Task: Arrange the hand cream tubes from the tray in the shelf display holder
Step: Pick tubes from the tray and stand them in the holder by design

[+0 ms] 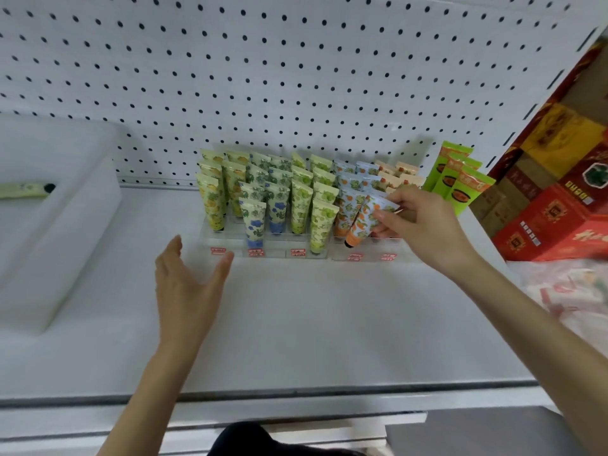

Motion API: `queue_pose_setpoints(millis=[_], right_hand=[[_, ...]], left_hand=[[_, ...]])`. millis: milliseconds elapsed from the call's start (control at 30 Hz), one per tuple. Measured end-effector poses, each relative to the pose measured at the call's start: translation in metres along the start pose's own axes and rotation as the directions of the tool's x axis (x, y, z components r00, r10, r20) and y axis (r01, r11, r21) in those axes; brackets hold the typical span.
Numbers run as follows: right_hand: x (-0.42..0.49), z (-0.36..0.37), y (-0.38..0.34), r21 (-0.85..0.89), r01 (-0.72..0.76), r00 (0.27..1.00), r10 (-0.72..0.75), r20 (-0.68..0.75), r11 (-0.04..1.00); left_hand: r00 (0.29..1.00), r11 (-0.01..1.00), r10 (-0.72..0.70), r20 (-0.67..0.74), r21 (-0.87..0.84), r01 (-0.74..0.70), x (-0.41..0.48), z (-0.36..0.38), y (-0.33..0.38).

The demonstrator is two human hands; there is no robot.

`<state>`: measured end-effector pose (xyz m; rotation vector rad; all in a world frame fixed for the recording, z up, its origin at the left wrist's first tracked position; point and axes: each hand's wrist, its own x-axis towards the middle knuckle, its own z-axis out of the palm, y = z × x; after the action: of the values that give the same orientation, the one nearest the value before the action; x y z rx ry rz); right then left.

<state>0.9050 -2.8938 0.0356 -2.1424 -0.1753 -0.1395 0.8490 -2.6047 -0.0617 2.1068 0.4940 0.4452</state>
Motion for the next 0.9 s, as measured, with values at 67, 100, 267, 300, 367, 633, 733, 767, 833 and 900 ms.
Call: queue_pose_setpoints(millis=[67,100,267,300,367,633,733,767,833,900], right_hand=[[0.003,0.007,0.002,0.000,0.010,1.000,-0.010,0.007,1.000],[0.005,0.010,0.003,-0.007,0.013,1.000,-0.013,0.011,1.000],[0.013,0.022,0.012,-0.160,0.011,1.000,-0.006,0.027,0.987],[0.013,0.024,0.012,-0.173,0.013,0.999,-0.007,0.035,0.985],[0.014,0.026,0.013,-0.183,0.013,0.999,-0.005,0.044,0.983],[0.019,0.029,0.019,-0.198,0.024,0.998,-0.012,0.062,0.980],[0.020,0.032,0.020,-0.226,0.039,0.998,-0.025,0.066,0.973],[0.021,0.032,0.021,-0.241,0.045,0.997,-0.029,0.067,0.969],[0.021,0.033,0.023,-0.289,0.058,0.997,-0.039,0.071,0.956],[0.021,0.032,0.025,-0.319,0.068,0.996,-0.046,0.078,0.945]], left_hand=[[0.998,1.000,0.003,0.070,0.006,-0.003,0.008,0.002,-0.005],[0.996,0.999,0.015,0.092,0.033,-0.018,0.012,0.004,-0.008],[0.984,0.954,0.091,0.151,0.271,-0.130,0.019,0.011,-0.012],[0.984,0.954,0.090,0.154,0.271,-0.130,0.019,0.011,-0.012],[0.984,0.953,0.101,0.149,0.269,-0.138,0.019,0.011,-0.014],[0.981,0.943,0.108,0.158,0.296,-0.152,0.020,0.011,-0.016],[0.981,0.938,0.115,0.159,0.308,-0.160,0.021,0.012,-0.019],[0.980,0.935,0.120,0.158,0.315,-0.166,0.022,0.013,-0.020],[0.980,0.930,0.125,0.156,0.326,-0.171,0.023,0.014,-0.024],[0.980,0.929,0.127,0.152,0.328,-0.171,0.023,0.015,-0.025]])
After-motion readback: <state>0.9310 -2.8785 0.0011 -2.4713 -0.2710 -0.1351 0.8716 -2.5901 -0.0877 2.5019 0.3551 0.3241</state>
